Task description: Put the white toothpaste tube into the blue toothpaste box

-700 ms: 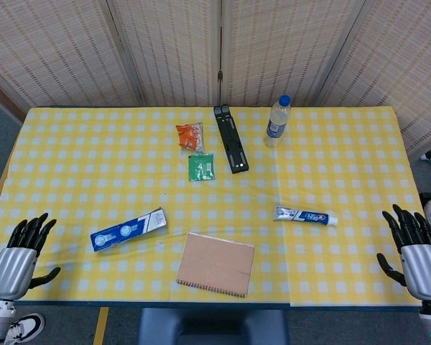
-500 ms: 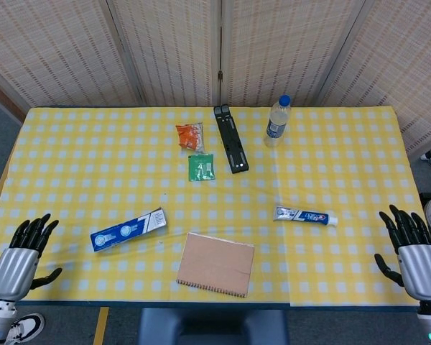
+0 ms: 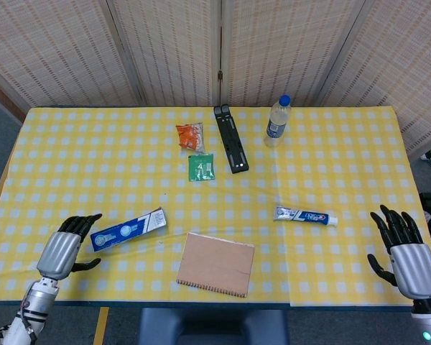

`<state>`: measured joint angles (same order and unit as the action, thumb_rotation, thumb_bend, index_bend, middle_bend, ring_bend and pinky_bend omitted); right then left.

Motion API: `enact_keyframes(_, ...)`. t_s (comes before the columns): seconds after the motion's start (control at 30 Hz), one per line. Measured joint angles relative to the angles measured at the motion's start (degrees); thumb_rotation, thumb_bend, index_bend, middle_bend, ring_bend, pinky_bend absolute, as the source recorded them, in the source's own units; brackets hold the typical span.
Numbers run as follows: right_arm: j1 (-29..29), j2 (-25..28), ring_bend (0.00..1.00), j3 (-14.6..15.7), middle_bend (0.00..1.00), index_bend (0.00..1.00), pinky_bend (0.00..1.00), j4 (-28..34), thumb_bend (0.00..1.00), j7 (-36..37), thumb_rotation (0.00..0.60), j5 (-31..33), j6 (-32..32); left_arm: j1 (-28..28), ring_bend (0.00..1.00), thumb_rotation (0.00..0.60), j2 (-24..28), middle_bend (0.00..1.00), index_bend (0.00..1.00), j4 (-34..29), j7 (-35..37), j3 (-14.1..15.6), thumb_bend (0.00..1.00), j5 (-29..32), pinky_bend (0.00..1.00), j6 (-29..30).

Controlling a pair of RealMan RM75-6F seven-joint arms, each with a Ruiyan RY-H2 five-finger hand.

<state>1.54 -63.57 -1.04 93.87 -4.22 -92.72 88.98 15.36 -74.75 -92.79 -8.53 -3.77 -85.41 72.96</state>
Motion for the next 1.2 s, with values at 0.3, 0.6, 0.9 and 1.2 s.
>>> enact_keyframes(0.3, 0.6, 0.8, 0.00, -0.3, 0.00, 0.00, 0.00, -0.2, 0.36, 2.2, 0.600, 1.9, -2.0, 8.6, 0.21, 0.600, -5.4, 0.24, 0.15, -0.6, -9.9, -5.9, 0.20, 17.5, 0.20, -12.6)
enact_keyframes(0.6, 0.4, 1.5, 0.00, -0.8, 0.00, 0.00, 0.00, -0.6, 0.36, 4.6, 0.600, 2.9, -1.7, 14.0, 0.21, 0.600, -9.3, 0.24, 0.15, 0.4, -13.8, -7.0, 0.19, 24.5, 0.20, -17.5)
enact_keyframes(0.9, 0.2, 1.9, 0.00, -0.9, 0.00, 0.00, 0.00, -1.0, 0.36, 5.4, 0.600, 3.3, -1.4, 16.5, 0.24, 0.600, -10.8, 0.26, 0.16, 4.7, -14.0, -7.5, 0.19, 30.4, 0.23, -19.1)
enact_keyframes(1.2, 0.3, 1.6, 0.00, -0.9, 0.00, 0.00, 0.00, -1.0, 0.36, 5.0, 0.600, 3.2, -1.5, 18.0, 0.35, 0.600, -12.1, 0.35, 0.21, 8.5, -14.3, -7.6, 0.20, 35.4, 0.41, -19.3)
